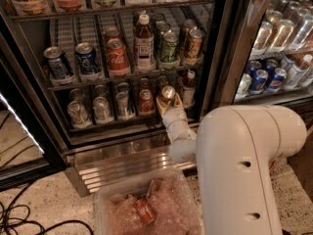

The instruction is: Pick orange can from bottom shelf of fridge

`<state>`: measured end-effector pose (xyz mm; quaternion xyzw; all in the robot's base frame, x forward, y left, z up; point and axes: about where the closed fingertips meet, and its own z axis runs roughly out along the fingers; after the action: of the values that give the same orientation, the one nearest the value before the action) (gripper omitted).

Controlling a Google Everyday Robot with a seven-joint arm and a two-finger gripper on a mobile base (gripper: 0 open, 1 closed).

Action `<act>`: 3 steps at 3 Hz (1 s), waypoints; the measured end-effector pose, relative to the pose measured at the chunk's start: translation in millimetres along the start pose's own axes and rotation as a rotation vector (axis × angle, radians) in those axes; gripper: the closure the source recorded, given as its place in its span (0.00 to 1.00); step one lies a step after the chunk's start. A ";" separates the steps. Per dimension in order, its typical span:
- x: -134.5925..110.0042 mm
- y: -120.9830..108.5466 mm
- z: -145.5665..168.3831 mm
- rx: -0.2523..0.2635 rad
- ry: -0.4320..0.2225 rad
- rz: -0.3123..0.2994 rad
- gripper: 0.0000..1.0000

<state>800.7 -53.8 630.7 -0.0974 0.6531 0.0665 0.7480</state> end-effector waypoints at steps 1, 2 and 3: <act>-7.6 0.6 -17.3 -0.038 -0.003 -0.033 1.00; -14.4 -0.3 -36.7 -0.084 -0.001 -0.054 1.00; -25.3 -6.5 -55.8 -0.155 -0.001 -0.049 1.00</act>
Offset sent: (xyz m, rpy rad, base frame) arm -0.0638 -0.0179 0.0112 -0.1008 -0.0081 0.1293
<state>744.9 -72.4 649.0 -0.1707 0.6431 0.0986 0.7400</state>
